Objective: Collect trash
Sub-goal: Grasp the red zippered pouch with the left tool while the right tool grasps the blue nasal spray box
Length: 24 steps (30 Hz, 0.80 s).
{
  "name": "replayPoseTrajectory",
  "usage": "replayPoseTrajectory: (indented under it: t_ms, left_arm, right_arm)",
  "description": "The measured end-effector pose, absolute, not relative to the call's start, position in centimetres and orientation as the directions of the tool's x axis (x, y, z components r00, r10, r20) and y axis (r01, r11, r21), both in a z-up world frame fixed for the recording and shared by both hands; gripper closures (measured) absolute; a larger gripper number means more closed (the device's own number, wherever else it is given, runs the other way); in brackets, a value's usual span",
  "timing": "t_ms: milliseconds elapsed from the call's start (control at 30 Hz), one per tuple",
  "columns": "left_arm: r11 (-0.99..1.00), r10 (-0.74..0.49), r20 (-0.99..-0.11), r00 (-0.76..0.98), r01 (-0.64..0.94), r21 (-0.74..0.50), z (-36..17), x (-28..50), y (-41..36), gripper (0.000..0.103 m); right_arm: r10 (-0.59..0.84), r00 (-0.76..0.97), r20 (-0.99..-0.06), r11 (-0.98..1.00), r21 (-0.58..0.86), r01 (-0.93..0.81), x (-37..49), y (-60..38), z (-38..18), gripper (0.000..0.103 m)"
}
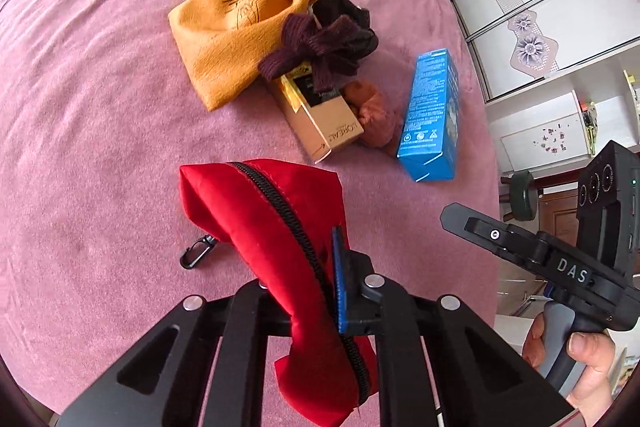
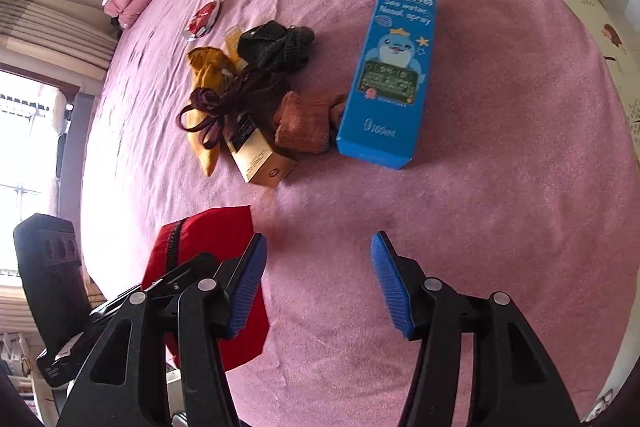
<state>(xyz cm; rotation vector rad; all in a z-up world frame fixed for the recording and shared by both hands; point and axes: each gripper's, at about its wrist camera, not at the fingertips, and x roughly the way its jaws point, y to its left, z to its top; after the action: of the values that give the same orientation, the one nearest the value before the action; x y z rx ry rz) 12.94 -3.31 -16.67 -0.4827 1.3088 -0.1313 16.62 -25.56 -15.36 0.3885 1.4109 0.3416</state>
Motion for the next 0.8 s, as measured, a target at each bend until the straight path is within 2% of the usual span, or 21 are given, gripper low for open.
replayPoseTrajectory:
  t_ms: [133,267,467,633,800]
  left_arm:
    - [0.902,-0.334,-0.898,0.287,-0.181,-0.393,-16.0,14.9,-2.6,0.097]
    - [0.907,-0.322,-0.900,0.293,-0.175,-0.382,-15.5,16.4,-2.7,0.098]
    - [0.905,-0.322,-0.902,0.286,-0.185,-0.382,-15.6,17.4,-2.3,0.098]
    - [0.905,-0.320,-0.903,0.287,-0.190,-0.381,-15.8,17.9,-1.8,0.098]
    - [0.907,-0.317,-0.904,0.288,-0.188,-0.378,-15.5,18.1,-1.8,0.098]
  right_arm:
    - [0.419,0.162,-0.893,0.898,0.434,0.070,19.4,-26.9,-16.0,0.049]
    - [0.391,0.193,-0.900,0.897,0.420,0.139,22.3,-27.8,-16.5,0.045]
    - [0.369,0.184,-0.911,0.900,0.400,0.174,26.0,-27.6,-17.8,0.044]
    - [0.362,0.150,-0.920,0.902,0.386,0.195,27.4,-27.4,-19.0,0.057]
    - [0.374,0.152,-0.915,0.904,0.396,0.160,27.0,-27.1,-18.8,0.058]
